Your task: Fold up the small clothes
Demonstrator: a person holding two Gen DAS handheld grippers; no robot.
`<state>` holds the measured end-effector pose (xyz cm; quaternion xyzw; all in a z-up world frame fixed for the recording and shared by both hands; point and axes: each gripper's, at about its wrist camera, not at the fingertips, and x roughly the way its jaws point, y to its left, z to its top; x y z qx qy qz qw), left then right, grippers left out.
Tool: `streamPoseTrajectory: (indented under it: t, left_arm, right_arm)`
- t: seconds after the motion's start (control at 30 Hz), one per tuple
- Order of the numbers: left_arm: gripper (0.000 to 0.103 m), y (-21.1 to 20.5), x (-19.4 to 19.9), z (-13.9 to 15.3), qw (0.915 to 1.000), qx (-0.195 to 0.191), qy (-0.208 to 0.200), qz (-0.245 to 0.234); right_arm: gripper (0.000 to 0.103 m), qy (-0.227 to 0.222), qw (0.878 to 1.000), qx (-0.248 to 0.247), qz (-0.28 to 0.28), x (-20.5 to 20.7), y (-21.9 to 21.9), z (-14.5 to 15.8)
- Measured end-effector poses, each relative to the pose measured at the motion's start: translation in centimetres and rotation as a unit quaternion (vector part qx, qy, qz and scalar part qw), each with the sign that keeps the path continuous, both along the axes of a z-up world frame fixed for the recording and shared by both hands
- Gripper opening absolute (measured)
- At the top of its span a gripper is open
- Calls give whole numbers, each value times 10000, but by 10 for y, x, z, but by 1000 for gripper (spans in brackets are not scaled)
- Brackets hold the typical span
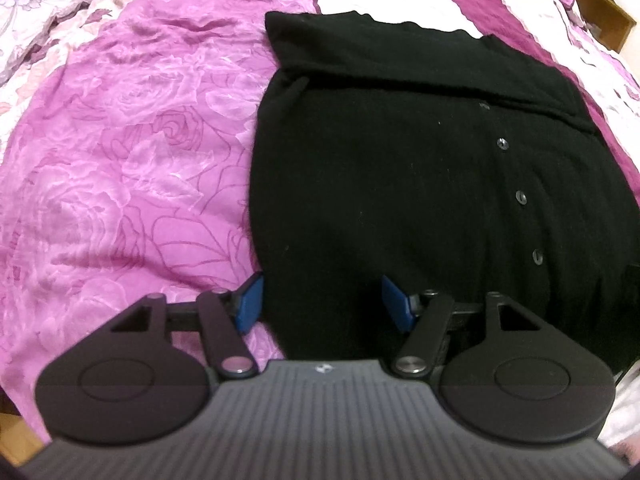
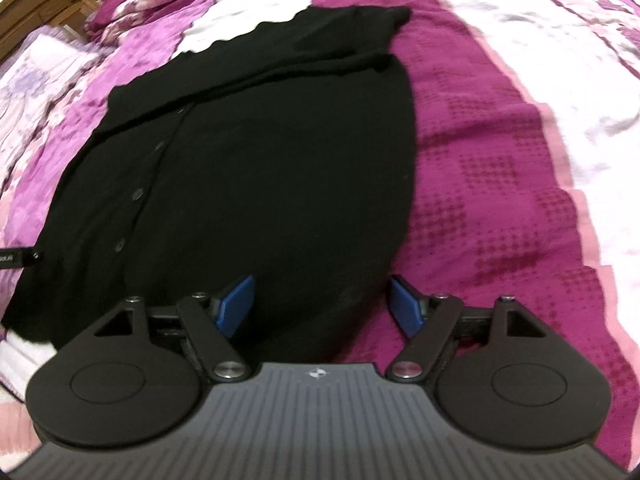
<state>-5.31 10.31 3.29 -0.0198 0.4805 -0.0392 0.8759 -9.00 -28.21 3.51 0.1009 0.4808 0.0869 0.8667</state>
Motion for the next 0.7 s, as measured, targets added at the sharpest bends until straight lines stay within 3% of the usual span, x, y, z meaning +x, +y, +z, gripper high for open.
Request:
streamPoseTrajectory:
  t: [0.07, 0.2, 0.47, 0.5, 0.6, 0.63, 0.7]
  left_arm:
    - [65, 2, 1, -5, 9999, -145, 84, -23]
    - [64, 6, -2, -16, 9950, -952, 175, -226]
    - [62, 4, -7, -21, 9919, -1187, -9, -459]
    - [59, 4, -7, -21, 9920, -1182, -31, -443]
    - [38, 5, -8, -19, 9940, -1010, -100, -402]
    - [26, 6, -9, -19, 9939, -1030, -116, -388]
    - [18, 10, -9, -18, 9916, -1253, -111, -318]
  right_arm:
    - [80, 34, 10000, 30, 73, 1, 2, -3]
    - [82, 38, 9996, 195, 210, 1, 3, -5]
    - [77, -54, 9951, 920, 348, -2, 0, -8]
    - [72, -66, 9950, 954, 303, -1, -1, -9]
    - [53, -98, 9948, 1009, 111, 0, -4, -11]
    - [45, -104, 9946, 1029, 60, -1, -6, -12]
    - [32, -128, 9941, 1073, -20, -1, -8, -13]
